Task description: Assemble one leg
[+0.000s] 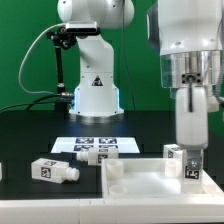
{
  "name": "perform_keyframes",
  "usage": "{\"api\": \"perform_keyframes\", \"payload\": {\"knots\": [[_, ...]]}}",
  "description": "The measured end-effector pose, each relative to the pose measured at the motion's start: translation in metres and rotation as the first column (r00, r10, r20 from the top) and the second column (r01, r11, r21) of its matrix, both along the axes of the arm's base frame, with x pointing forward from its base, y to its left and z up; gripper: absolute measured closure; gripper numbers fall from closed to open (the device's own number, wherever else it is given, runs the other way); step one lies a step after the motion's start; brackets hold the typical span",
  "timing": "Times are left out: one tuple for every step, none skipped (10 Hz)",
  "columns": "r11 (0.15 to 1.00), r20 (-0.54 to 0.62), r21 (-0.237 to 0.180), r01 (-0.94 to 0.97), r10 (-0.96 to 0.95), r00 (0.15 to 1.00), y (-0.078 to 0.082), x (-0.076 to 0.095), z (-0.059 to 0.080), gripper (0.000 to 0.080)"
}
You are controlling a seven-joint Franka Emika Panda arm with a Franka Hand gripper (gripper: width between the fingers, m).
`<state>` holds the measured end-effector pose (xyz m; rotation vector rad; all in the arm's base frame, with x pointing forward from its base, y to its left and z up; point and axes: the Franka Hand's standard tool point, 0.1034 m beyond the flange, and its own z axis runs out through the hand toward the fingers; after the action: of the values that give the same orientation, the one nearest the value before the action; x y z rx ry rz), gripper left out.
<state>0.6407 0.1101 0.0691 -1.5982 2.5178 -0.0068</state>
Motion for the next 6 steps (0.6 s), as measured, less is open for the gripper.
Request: {"api": "perform_keyframes", "payload": {"knots": [[1.000,0.005,0.003,0.006,-0.006,1.000,-0.0002,0.0000,-0.0001,0.0515],[1.000,0.008,-0.004,-0.027,0.028,1.000,-0.0002,0.0000,0.0000,0.0515],[0.999,0.009,-0.007,-0.049,0.049,0.999,-0.0001,-0.0001,-0.0001,0.0462],[0.999,0.009,-0.006,-0.051,0.051,0.999,0.0005,-0.0003,-0.0003,0.0326],[0.975,0.022,-0.033,-0.220,0.221,0.975,-0.0002,0.0002,0.0011,0.0326],[0.932,0.037,-0.055,-0.359,0.362,0.932,-0.0020,0.0014,0.0080,0.0190]]}}
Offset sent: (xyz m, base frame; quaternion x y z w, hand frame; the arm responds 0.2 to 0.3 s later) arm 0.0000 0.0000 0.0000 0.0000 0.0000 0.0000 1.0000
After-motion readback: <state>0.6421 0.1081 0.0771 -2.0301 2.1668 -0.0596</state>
